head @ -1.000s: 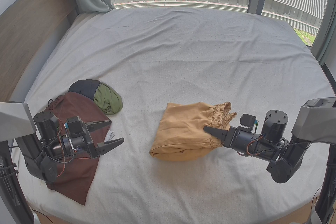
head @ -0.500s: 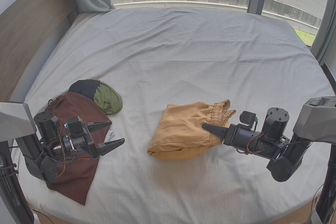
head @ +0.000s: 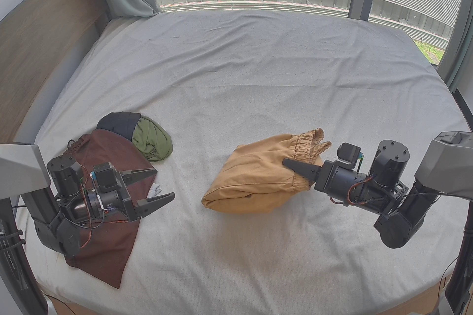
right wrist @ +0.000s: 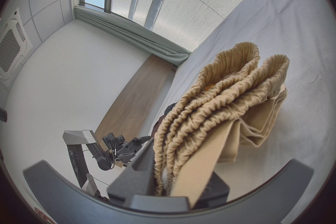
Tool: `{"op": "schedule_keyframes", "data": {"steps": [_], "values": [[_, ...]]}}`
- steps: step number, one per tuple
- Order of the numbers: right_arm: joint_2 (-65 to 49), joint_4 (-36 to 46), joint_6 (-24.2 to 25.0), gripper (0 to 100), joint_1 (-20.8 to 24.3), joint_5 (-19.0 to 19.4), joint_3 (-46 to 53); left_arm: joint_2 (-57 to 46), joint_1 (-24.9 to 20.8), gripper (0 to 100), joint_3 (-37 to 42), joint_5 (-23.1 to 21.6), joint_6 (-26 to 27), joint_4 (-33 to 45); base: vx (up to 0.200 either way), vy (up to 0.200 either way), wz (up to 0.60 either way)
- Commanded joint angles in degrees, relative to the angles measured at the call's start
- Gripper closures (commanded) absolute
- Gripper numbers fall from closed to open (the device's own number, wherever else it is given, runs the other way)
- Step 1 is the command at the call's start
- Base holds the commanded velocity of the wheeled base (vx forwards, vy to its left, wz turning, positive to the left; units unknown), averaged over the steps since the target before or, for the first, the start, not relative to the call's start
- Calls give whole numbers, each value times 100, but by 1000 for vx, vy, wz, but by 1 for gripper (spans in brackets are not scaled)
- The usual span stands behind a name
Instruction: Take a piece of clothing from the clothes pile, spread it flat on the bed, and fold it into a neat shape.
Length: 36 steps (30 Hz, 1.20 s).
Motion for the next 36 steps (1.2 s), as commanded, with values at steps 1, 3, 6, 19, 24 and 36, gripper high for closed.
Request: {"op": "schedule_keyframes", "data": {"steps": [1, 3, 6, 19, 24, 36], "values": [[-8, 3, 26, 100, -16, 135, -365, -13, 3, 0, 3, 0, 3, -4, 0, 0, 0], [-8, 3, 61, 100, -25, 179, -470, -4, 3, 0, 3, 0, -6, -4, 0, 0, 0], [1, 3, 114, 100, -34, 267, -655, -13, 20, 0, -5, 0, -6, -4, 0, 0, 0], [396, 38, 325, 100, -122, 785, -1903, -136, 29, 0, 3, 0, -111, -4, 0, 0, 0], [721, 258, 492, 100, -183, 785, -2615, -136, 29, 0, 3, 0, -111, -4, 0, 0, 0], [1820, 1154, 571, 100, -465, 741, -4241, -127, 29, 0, -5, -9, -120, 5, 0, 0, 0]]}}
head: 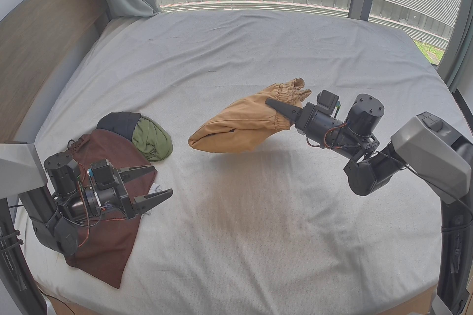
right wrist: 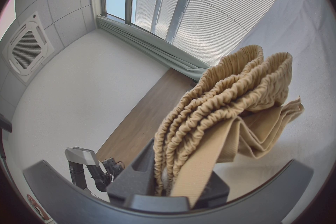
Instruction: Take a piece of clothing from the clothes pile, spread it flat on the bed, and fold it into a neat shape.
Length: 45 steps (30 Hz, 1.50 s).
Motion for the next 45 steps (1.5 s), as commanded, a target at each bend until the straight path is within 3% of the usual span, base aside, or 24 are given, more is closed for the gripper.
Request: {"op": "schedule_keyframes", "data": {"steps": [1, 17, 25, 38, 45], "values": [[692, 183, 42, 100, -130, -15, -467, 8, 1, 0, -5, -7, -8, 5, 0, 0, 0], [842, 385, 42, 100, -297, -15, -1091, 17, 10, 0, 3, -7, -43, -4, 0, 0, 0], [868, 850, 42, 100, -376, -15, -1890, 17, 27, 0, 3, -15, -43, -4, 0, 0, 0], [1563, 1967, 121, 100, -560, -32, -3965, 17, 36, 0, 12, -15, -52, -4, 0, 0, 0], [2064, 1975, 112, 100, -569, -32, -3833, 8, 45, 0, 12, -24, -87, -4, 0, 0, 0]]}}
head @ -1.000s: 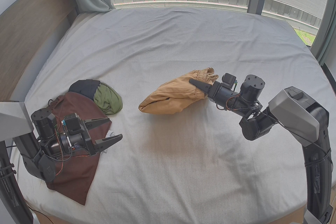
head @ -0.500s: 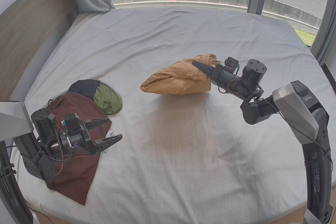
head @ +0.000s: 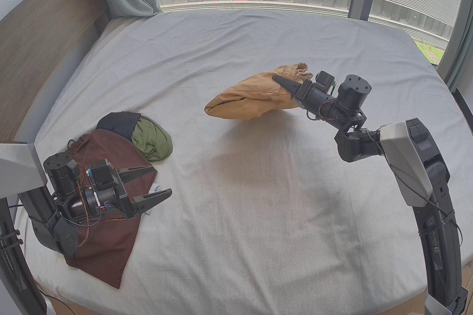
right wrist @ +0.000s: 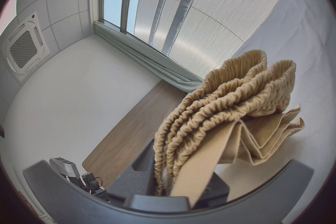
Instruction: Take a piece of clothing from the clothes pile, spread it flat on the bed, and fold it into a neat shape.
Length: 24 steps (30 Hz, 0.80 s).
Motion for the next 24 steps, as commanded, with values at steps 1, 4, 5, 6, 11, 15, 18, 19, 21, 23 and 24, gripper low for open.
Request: {"op": "schedule_keyframes", "data": {"steps": [1, 4, 5, 6, 11, 15, 18, 19, 21, 23, 24], "values": [[500, -27, -23, 100, -21, 1, 245, 0, 10, 0, 1, -2, -10, -4, 0, 0, 0], [482, -53, -41, 100, -21, 1, 798, 0, 10, 0, 1, -2, -10, -4, 0, 0, 0], [473, -62, -59, 100, -21, 1, 957, 0, 10, 0, 1, -2, -10, -4, 0, 0, 0], [473, -71, -85, 100, -21, 1, 1141, 0, 10, 0, 1, -2, -10, -4, 0, 0, 0], [385, -273, -243, 100, -21, 1, 1827, -9, 10, 0, -8, -2, -19, -4, 0, 0, 0], [377, -475, -243, 100, -21, -8, 2240, -9, 10, 0, -8, -2, -19, -4, 0, 0, 0], [429, -642, -243, 100, -47, -17, 2389, -9, 10, 0, -8, -2, -19, -4, 0, 0, 0], [438, -695, -243, 100, -47, -17, 2424, -9, 10, 0, -8, -2, -19, -4, 0, 0, 0], [464, -756, -243, 100, -56, -17, 2460, 0, 10, 0, -8, -2, -19, -4, 0, 0, 0], [500, -774, -243, 100, -56, -17, 2451, 0, 1, 0, -8, -2, -19, -4, 0, 0, 0], [500, -783, -243, 100, -56, -17, 2442, 0, 1, 0, -8, -2, -28, -4, 0, 0, 0]]}}
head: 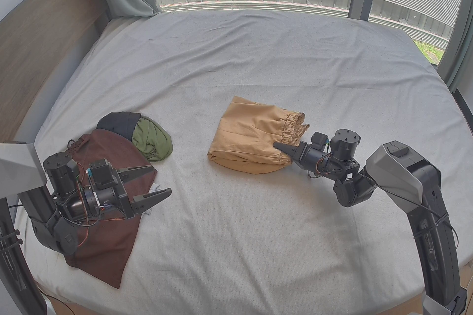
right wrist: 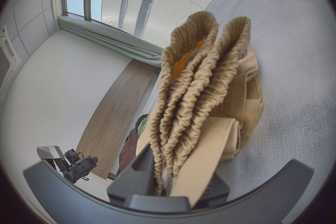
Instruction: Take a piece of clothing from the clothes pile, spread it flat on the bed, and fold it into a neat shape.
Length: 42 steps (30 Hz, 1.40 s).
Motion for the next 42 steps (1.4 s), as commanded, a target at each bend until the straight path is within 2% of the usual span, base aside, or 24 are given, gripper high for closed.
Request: {"op": "schedule_keyframes", "data": {"steps": [1, 5, 11, 12, 23, 34, 42], "values": [[83, -8, 1, 100, -3, 3, 26, 15, -8, 0, 1, 0, -23, -1, 0, 0, 0], [92, -26, 9, 100, -3, -6, 18, 24, -8, 0, 1, 0, -58, -1, 0, 0, 0], [57, -35, 71, 100, 23, -235, -53, 6, -8, 0, 1, 0, -58, -1, 0, 0, 0], [48, -35, 71, 0, 23, -235, -44, 6, -8, 0, 1, 0, -58, -1, 0, 0, 0], [-136, -52, 53, 0, -109, -235, 185, 6, -8, 0, -25, 0, -67, -1, 0, 0, 0], [-1455, -342, -105, 0, -548, -235, 1819, -12, -69, 0, -25, 0, -67, -1, 0, 0, 0], [-2263, -334, -316, 0, -715, -235, 2312, -20, -78, 0, -17, 0, -58, -1, 0, 0, 0]]}}
